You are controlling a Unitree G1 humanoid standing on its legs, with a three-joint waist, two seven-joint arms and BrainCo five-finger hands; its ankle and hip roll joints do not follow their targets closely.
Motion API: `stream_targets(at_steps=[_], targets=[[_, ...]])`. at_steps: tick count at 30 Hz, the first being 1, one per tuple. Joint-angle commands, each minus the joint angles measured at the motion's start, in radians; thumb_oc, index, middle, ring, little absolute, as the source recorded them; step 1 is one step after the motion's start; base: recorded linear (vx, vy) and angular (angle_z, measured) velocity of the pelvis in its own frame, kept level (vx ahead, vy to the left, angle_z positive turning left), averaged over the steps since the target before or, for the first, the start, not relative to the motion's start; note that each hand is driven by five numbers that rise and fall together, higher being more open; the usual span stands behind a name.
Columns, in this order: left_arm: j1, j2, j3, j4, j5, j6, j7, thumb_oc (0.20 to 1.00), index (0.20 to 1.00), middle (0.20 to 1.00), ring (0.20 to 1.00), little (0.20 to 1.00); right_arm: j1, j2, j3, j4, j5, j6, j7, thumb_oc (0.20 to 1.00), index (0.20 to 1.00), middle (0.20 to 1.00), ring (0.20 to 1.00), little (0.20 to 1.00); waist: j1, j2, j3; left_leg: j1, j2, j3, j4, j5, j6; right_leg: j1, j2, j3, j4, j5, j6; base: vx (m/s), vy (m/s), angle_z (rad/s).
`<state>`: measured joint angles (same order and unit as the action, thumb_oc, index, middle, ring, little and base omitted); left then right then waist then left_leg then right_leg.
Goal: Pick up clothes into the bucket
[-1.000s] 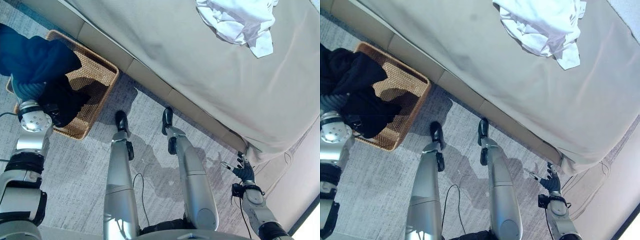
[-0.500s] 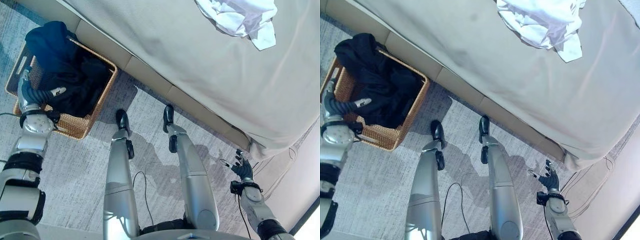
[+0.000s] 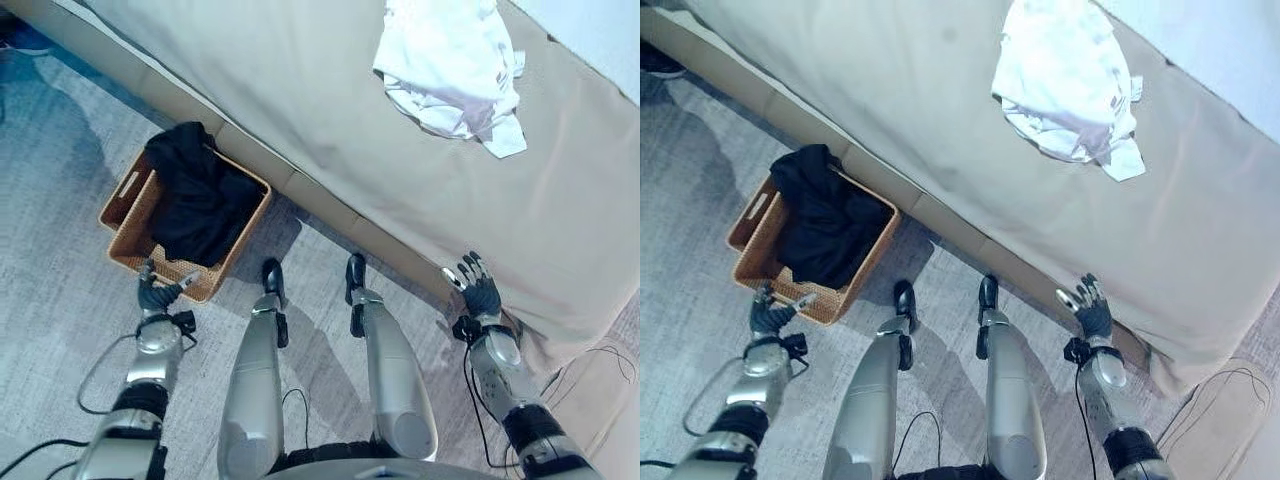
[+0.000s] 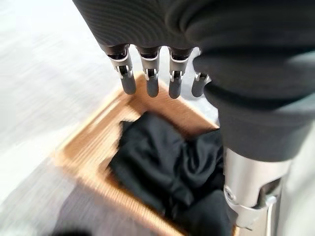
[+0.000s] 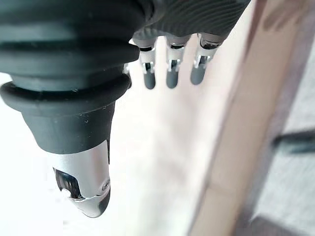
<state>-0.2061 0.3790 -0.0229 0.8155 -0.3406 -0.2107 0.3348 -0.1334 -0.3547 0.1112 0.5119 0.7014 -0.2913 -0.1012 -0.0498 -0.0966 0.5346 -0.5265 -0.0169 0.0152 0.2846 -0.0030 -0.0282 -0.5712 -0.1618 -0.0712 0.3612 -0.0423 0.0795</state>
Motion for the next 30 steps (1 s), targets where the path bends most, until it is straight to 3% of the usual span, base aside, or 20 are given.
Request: stream_targets(at_steps=[1, 5, 6, 9, 10, 11, 12, 16, 22, 30], targets=[[0.026, -0.028, -0.049, -0.012, 0.017, -0.043, -0.034, 1.000, 1.000, 1.000, 1.000, 1.000, 0.004, -0.049, -0.059, -0.088, 0.032, -0.054, 0.003, 1.000, 1.000, 1.000, 1.000, 1.000, 0.003, 0.077, -0.015, 0.064, -0.043, -0.048, -0.020, -0.013, -0.001, 0.097, -0.050, -0.029, -0.052, 0.035, 0.044, 0.08, -0.153, 0.32], [0.072, -0.082, -0.132, -0.008, 0.122, -0.039, -0.053, 1.000, 1.000, 1.000, 1.000, 1.000, -0.045, -0.064, -0.080, -0.149, -0.025, -0.064, -0.029, 1.000, 1.000, 1.000, 1.000, 1.000, 0.026, 0.109, -0.015, 0.166, -0.047, -0.064, -0.091, 0.012, -0.008, 0.182, -0.052, -0.047, -0.060, 0.018, 0.036, 0.04, -0.099, 0.20], [0.093, -0.082, -0.177, -0.027, 0.208, -0.044, -0.058, 1.000, 1.000, 1.000, 1.000, 1.000, -0.069, -0.085, -0.098, -0.184, -0.100, -0.073, -0.070, 1.000, 1.000, 1.000, 1.000, 1.000, 0.036, 0.123, -0.031, 0.191, -0.047, -0.072, -0.126, 0.026, -0.011, 0.193, -0.055, -0.055, -0.055, 0.007, 0.035, 0.06, -0.132, 0.11], [0.131, -0.083, -0.229, -0.025, 0.277, -0.047, -0.075, 1.000, 1.000, 1.000, 1.000, 1.000, -0.127, -0.144, -0.133, -0.202, -0.297, -0.067, -0.186, 1.000, 1.000, 1.000, 1.000, 1.000, 0.054, 0.151, -0.057, 0.211, -0.045, -0.092, -0.174, 0.051, -0.014, 0.194, -0.060, -0.071, -0.032, -0.017, 0.031, 0.06, -0.082, 0.23], [0.131, -0.083, -0.229, -0.025, 0.277, -0.047, -0.075, 1.000, 1.000, 1.000, 1.000, 1.000, -0.126, -0.144, -0.133, -0.203, -0.298, -0.067, -0.188, 1.000, 1.000, 1.000, 1.000, 1.000, 0.053, 0.151, -0.057, 0.211, -0.045, -0.092, -0.175, 0.051, -0.014, 0.194, -0.061, -0.072, -0.031, -0.017, 0.031, 0.04, -0.052, 0.19], [0.134, -0.087, -0.237, -0.011, 0.294, -0.046, -0.078, 1.000, 1.000, 1.000, 1.000, 1.000, -0.145, -0.176, -0.141, -0.200, -0.392, -0.050, -0.234, 1.000, 1.000, 1.000, 1.000, 1.000, 0.057, 0.159, -0.062, 0.215, -0.046, -0.098, -0.186, 0.056, -0.014, 0.193, -0.061, -0.074, -0.025, -0.024, 0.030, 0.05, -0.056, 0.18], [0.167, -0.076, -0.272, -0.040, 0.327, -0.054, -0.079, 1.000, 1.000, 1.000, 1.000, 1.000, -0.197, -0.260, -0.151, -0.162, -0.534, -0.011, -0.304, 1.000, 1.000, 1.000, 1.000, 1.000, 0.069, 0.178, -0.077, 0.223, -0.044, -0.108, -0.215, 0.067, -0.014, 0.188, -0.065, -0.084, -0.013, -0.037, 0.029, 0.06, -0.077, 0.17], [0.207, -0.065, -0.330, -0.060, 0.371, -0.056, -0.082, 1.000, 1.000, 1.000, 1.000, 1.000, -0.312, -0.405, -0.128, -0.045, -0.760, 0.069, -0.427, 1.000, 1.000, 1.000, 1.000, 1.000, 0.081, 0.202, -0.088, 0.223, -0.047, -0.118, -0.221, 0.068, -0.008, 0.170, -0.065, -0.083, 0.013, -0.052, 0.030, 0.06, -0.030, 0.17], [0.212, -0.084, -0.345, -0.033, 0.345, -0.051, -0.047, 1.000, 1.000, 1.000, 1.000, 1.000, -0.450, -0.547, -0.118, 0.118, -0.903, 0.156, -0.577, 1.000, 1.000, 1.000, 1.000, 1.000, 0.088, 0.233, -0.086, 0.213, -0.051, -0.134, -0.213, 0.067, -0.010, 0.156, -0.064, -0.083, 0.046, -0.076, 0.025, 0.03, -0.024, 0.05], [0.202, -0.095, -0.355, -0.042, 0.270, -0.052, -0.007, 1.000, 1.000, 1.000, 1.000, 1.000, -0.741, -0.711, 0.078, 0.313, -0.963, 0.233, -0.601, 1.000, 1.000, 1.000, 1.000, 1.000, 0.096, 0.259, -0.066, 0.180, -0.051, -0.142, -0.216, 0.083, -0.021, 0.096, -0.067, -0.076, 0.103, -0.094, 0.015, 0.00, -0.023, 0.06]])
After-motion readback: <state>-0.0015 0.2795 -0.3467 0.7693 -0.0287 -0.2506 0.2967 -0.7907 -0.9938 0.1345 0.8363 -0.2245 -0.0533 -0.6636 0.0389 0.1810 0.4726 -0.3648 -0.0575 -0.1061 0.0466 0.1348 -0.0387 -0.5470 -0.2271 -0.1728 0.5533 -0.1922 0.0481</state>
